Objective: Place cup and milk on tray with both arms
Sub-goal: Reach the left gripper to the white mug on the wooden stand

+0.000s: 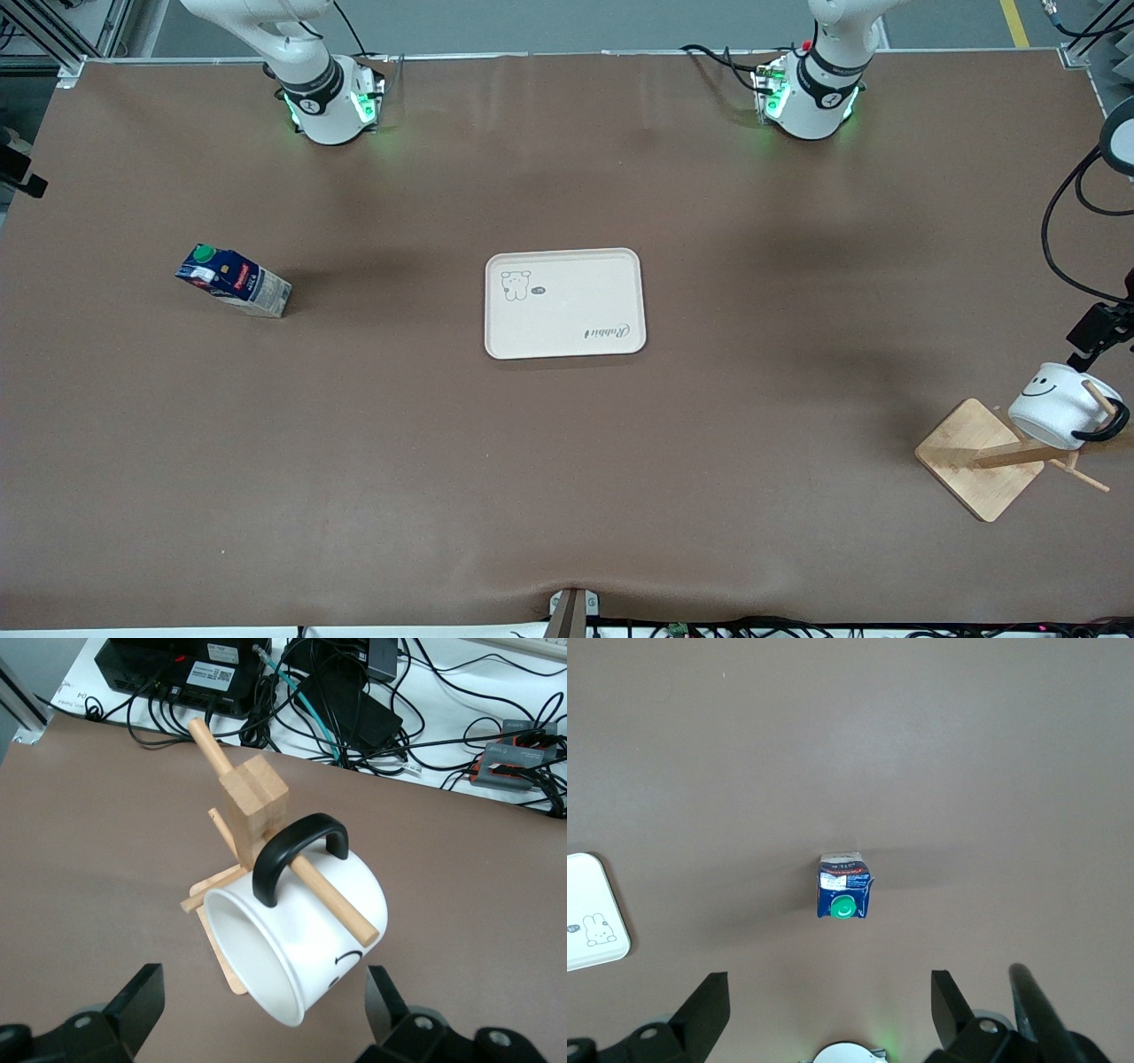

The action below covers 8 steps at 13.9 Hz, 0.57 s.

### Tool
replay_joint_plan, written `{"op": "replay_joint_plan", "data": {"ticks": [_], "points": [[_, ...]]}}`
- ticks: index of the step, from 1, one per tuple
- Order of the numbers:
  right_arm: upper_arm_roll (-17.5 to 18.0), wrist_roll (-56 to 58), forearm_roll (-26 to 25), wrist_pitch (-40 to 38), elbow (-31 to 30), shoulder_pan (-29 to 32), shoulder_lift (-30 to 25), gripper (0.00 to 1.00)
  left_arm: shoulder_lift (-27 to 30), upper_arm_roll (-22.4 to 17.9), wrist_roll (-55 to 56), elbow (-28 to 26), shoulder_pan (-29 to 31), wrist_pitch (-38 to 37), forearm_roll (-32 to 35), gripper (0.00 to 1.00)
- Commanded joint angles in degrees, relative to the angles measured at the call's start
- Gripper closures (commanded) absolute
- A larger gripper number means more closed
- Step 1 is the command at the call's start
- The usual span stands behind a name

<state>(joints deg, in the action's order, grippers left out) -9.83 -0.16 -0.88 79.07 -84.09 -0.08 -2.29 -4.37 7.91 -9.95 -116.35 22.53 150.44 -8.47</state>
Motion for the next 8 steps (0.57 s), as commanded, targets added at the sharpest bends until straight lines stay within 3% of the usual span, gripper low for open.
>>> {"op": "replay_joint_plan", "data": {"ticks": [1, 8], "points": [[0.43, 0.34, 2.81, 1.44, 0.16, 0.87, -0.08, 0.00, -0.55, 0.36, -3.58, -0.28, 0.06, 2.66, -0.94, 0.00], [0.43, 0.51, 2.99, 1.97, 0.07, 1.04, 1.50, 0.00, -2.31, 1.15, -3.94, -0.02, 0.06, 4.16, -0.94, 0.00]]}}
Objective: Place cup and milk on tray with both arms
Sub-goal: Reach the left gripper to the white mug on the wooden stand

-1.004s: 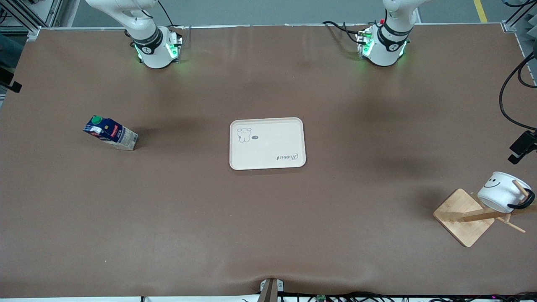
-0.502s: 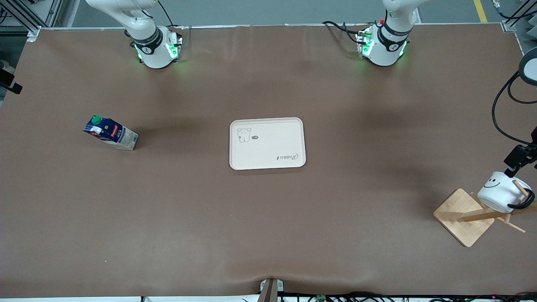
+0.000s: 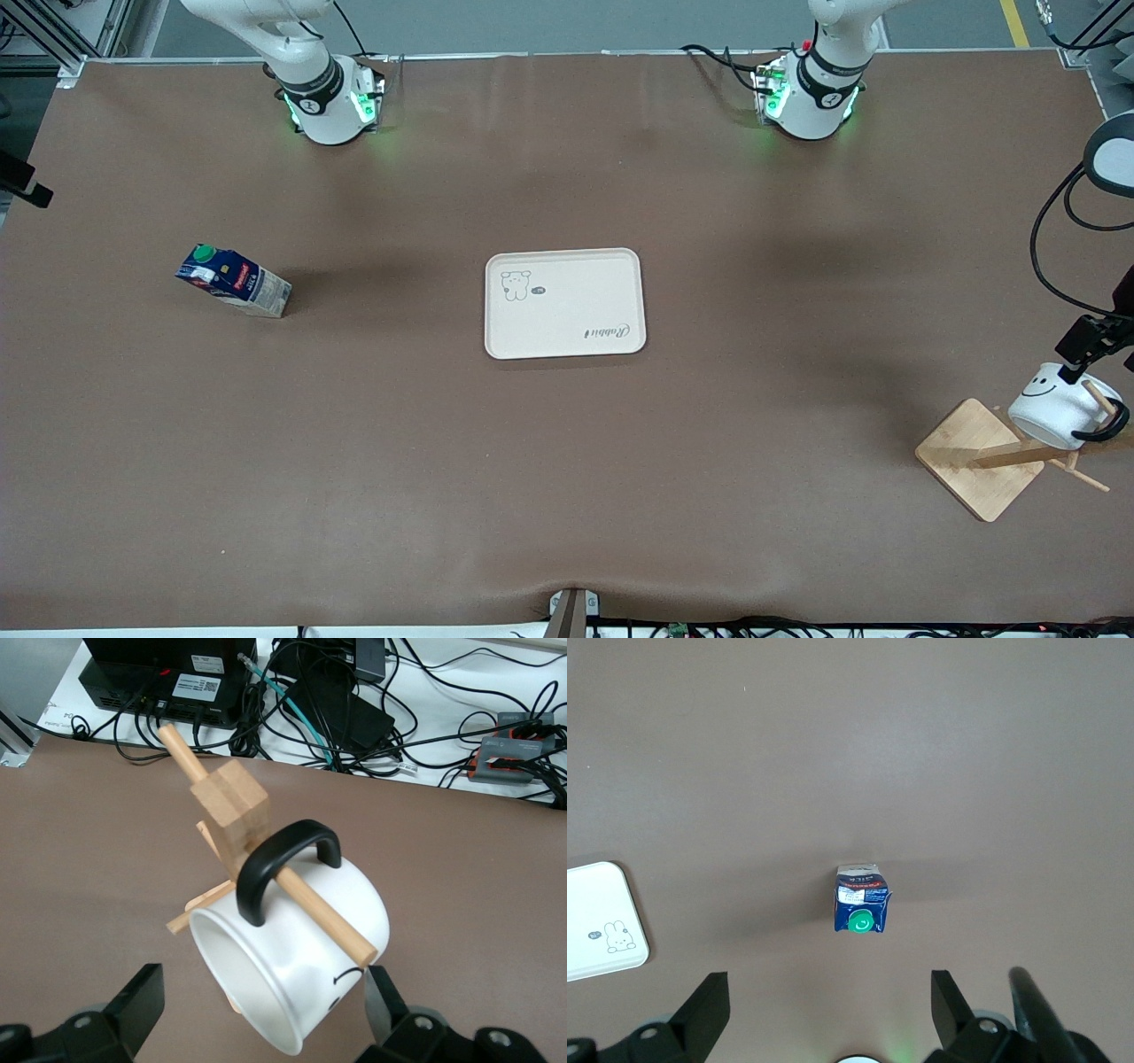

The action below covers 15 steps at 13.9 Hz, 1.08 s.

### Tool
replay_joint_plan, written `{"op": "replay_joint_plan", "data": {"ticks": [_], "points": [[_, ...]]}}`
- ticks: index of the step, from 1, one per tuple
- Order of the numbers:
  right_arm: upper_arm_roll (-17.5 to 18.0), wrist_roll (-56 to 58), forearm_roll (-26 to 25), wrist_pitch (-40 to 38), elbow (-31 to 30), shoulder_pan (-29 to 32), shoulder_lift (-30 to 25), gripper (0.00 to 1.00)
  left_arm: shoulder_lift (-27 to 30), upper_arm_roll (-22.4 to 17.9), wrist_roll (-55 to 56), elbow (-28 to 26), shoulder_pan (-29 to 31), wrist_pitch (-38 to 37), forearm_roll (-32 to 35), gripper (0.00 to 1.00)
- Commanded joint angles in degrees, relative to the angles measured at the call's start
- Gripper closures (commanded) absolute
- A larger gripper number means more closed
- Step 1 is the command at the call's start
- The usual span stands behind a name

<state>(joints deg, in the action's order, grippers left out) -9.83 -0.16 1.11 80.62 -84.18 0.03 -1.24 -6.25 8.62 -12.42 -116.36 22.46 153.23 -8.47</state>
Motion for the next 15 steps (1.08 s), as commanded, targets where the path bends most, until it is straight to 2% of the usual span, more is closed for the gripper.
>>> {"op": "replay_joint_plan", "data": {"ticks": [1, 4, 7, 9, 14, 15], "points": [[0.43, 0.60, 0.91, 0.41, 0.15, 1.29, 0.54, 0.00, -0.86, 0.61, -1.46, -0.01, 0.13, 2.07, -0.94, 0.00], [0.43, 0.51, 0.65, 0.41, 0.15, 1.29, 1.58, 0.00, -1.66, 1.32, -1.46, -0.01, 0.13, 2.34, -0.94, 0.03], [0.43, 0.43, 0.65, 0.32, 0.15, 1.46, 3.35, 0.00, -1.83, 1.49, -1.55, -0.27, 0.13, 2.34, -0.94, 0.29], [0.43, 0.60, 0.74, 0.41, 0.15, 1.99, 3.44, 0.00, -2.27, 1.49, -2.07, -0.28, 0.13, 2.34, -0.94, 0.42], [0.43, 0.60, 0.39, 0.59, 0.15, 2.78, 4.22, 0.00, -2.54, 2.63, -3.66, 0.07, 0.13, 2.34, -0.94, 1.00], [0.43, 0.69, 0.38, 0.67, 0.15, 2.87, 4.49, 0.00, -2.54, 2.72, -3.66, 0.16, 0.13, 2.34, -0.94, 1.00]]}}
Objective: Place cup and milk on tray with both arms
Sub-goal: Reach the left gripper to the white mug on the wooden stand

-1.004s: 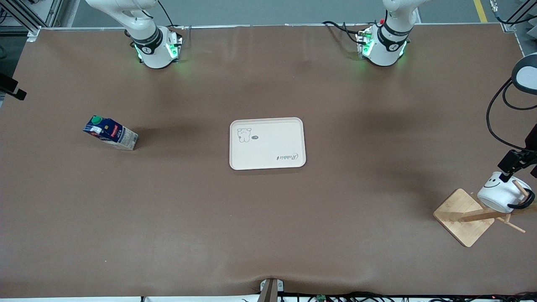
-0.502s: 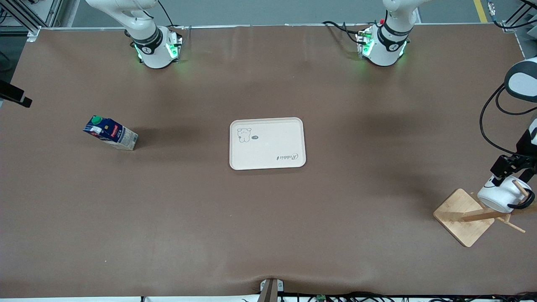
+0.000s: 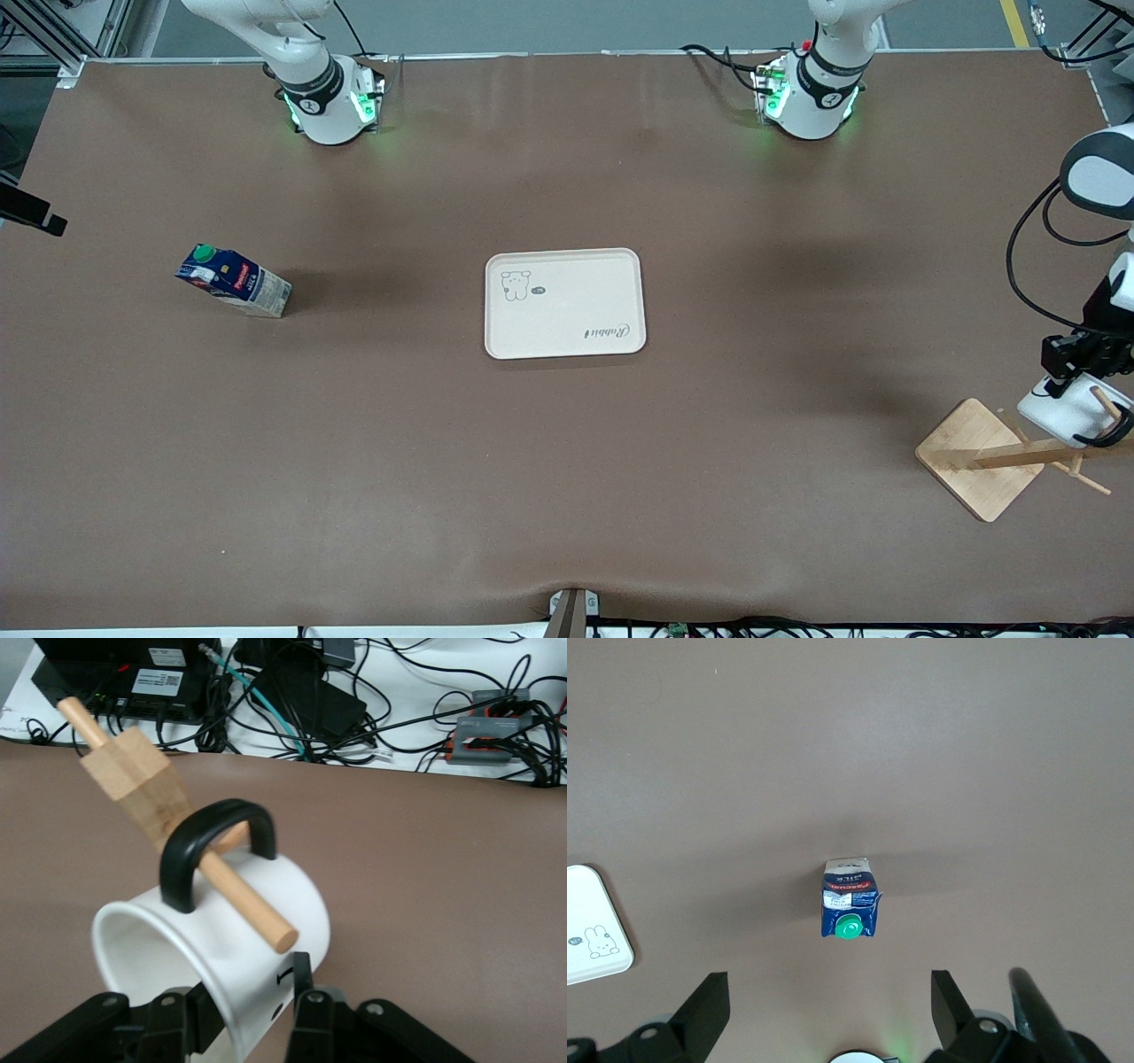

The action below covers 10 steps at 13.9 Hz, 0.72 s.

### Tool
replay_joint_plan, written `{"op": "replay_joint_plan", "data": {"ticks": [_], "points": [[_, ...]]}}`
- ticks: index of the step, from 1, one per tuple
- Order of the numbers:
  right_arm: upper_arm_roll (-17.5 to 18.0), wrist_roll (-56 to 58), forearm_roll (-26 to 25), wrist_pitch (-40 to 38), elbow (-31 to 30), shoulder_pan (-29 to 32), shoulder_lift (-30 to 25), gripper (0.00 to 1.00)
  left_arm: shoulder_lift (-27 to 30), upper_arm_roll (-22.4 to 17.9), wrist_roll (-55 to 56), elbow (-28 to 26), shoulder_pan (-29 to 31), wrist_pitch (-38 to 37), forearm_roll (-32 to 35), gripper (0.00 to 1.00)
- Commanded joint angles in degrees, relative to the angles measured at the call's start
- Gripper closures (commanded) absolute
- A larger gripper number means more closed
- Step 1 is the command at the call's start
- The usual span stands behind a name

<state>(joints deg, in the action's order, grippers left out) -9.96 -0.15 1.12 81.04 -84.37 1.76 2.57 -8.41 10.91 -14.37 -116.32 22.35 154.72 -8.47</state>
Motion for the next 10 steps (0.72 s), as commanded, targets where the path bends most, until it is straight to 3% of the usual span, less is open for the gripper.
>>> {"op": "replay_joint_plan", "data": {"ticks": [1, 10], "points": [[0.56, 0.68, 0.90, 0.60, 0.34, 1.57, 1.03, 0.00, -0.47, 0.86, -1.71, 0.30, 0.24, 0.85, -0.93, 1.00], [0.56, 3.49, -0.06, 0.78, 0.52, 2.19, 5.25, 0.00, 1.99, 7.89, 1.52, 1.53, 0.24, -1.68, -1.11, 1.00]]}}
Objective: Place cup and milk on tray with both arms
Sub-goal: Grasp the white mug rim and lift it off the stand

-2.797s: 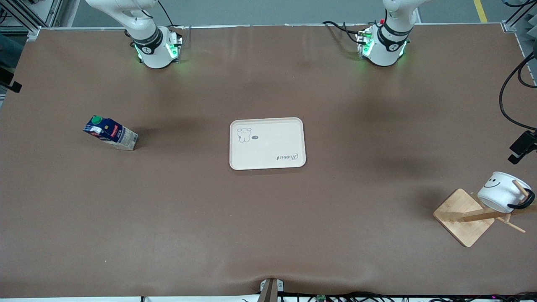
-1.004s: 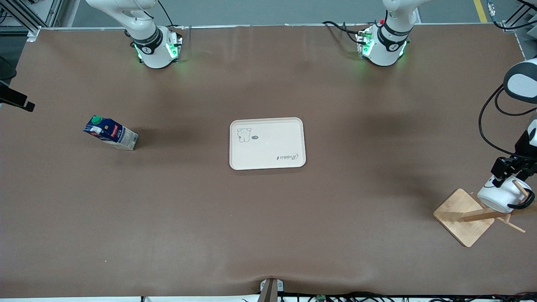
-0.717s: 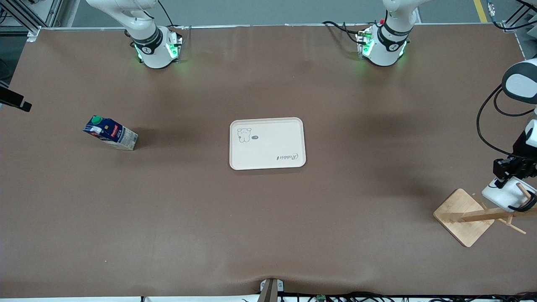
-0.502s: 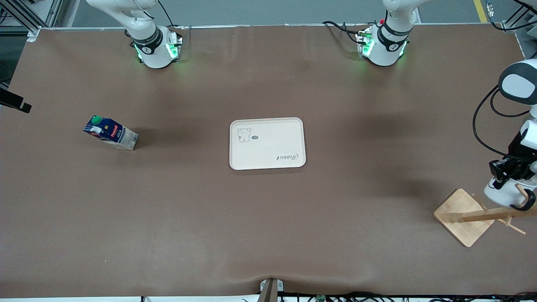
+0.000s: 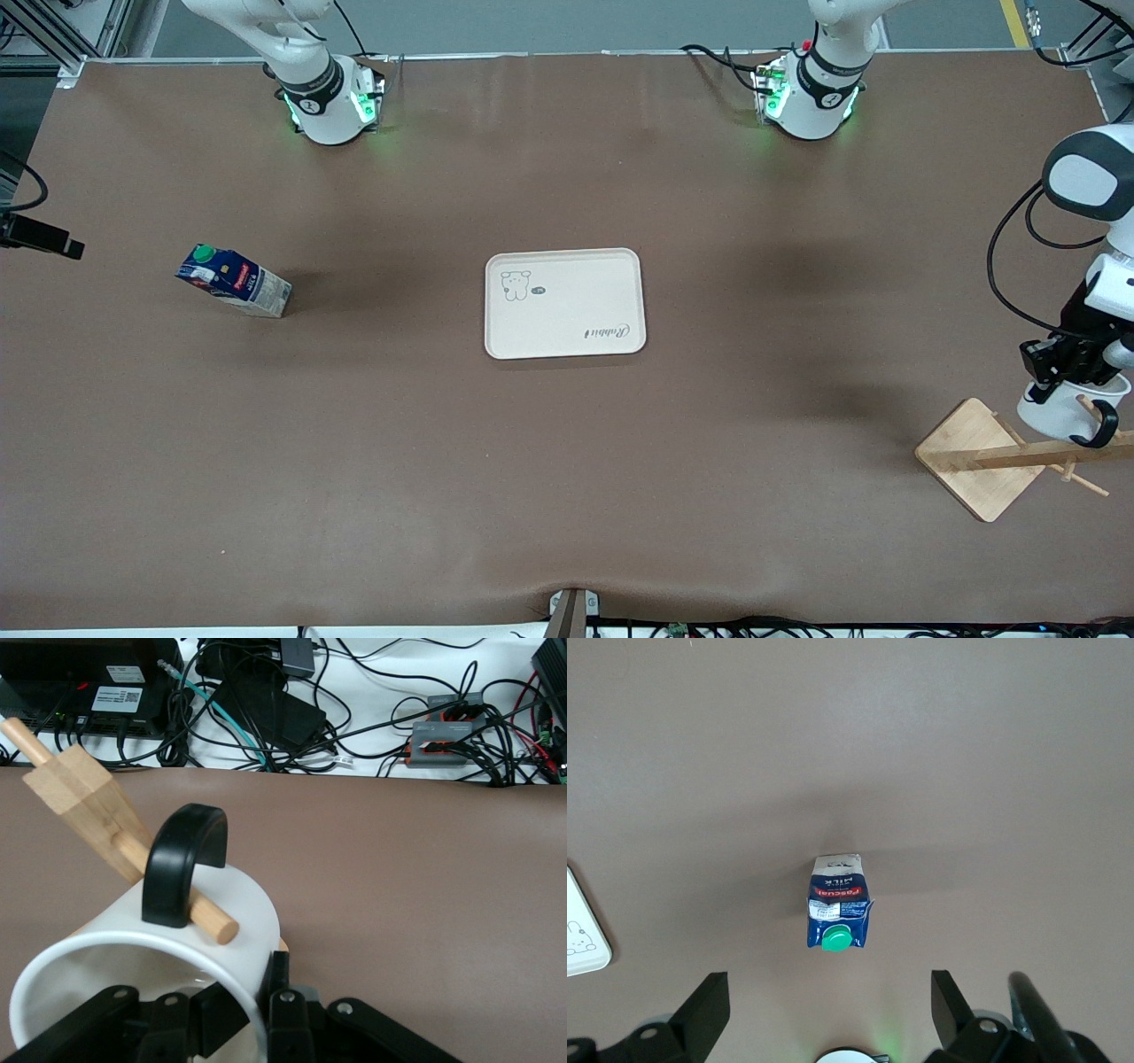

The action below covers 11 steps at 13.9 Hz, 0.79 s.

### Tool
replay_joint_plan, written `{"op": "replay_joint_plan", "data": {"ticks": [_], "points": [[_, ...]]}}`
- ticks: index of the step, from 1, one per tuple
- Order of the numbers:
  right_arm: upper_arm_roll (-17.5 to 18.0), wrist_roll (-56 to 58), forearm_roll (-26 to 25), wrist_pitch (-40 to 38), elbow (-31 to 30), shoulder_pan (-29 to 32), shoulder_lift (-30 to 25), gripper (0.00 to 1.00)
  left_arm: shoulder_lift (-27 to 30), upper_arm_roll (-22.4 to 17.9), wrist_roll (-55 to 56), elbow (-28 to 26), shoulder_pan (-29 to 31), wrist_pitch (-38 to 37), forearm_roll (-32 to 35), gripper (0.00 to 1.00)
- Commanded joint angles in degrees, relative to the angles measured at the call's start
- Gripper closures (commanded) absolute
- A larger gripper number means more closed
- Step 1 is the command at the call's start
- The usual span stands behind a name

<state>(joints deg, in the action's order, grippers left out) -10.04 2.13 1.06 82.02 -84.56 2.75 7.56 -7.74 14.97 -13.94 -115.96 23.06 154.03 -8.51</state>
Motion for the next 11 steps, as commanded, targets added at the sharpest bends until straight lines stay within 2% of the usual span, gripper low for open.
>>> {"op": "replay_joint_plan", "data": {"ticks": [1, 3, 6, 11], "points": [[0.64, 1.21, -0.01, -0.20, 0.88, 1.29, 0.35, 0.00, 2.11, 5.32, 4.42, 1.18, -0.48, -2.75, -0.99, 1.00], [0.64, 1.21, 0.17, -0.20, 1.15, 1.81, 0.44, 0.00, 3.52, 8.39, 12.06, 1.18, -0.48, -6.35, -0.38, 1.00], [0.64, 1.03, 0.61, -0.02, 0.97, 1.81, 0.27, 0.00, 5.45, 11.65, 17.18, 1.00, -0.48, -10.57, -0.19, 1.00], [0.64, 0.69, 0.96, -1.51, -1.04, 2.60, -0.17, 0.00, 5.11, 18.24, 27.28, 1.18, -0.65, -13.48, -0.11, 1.00]]}}
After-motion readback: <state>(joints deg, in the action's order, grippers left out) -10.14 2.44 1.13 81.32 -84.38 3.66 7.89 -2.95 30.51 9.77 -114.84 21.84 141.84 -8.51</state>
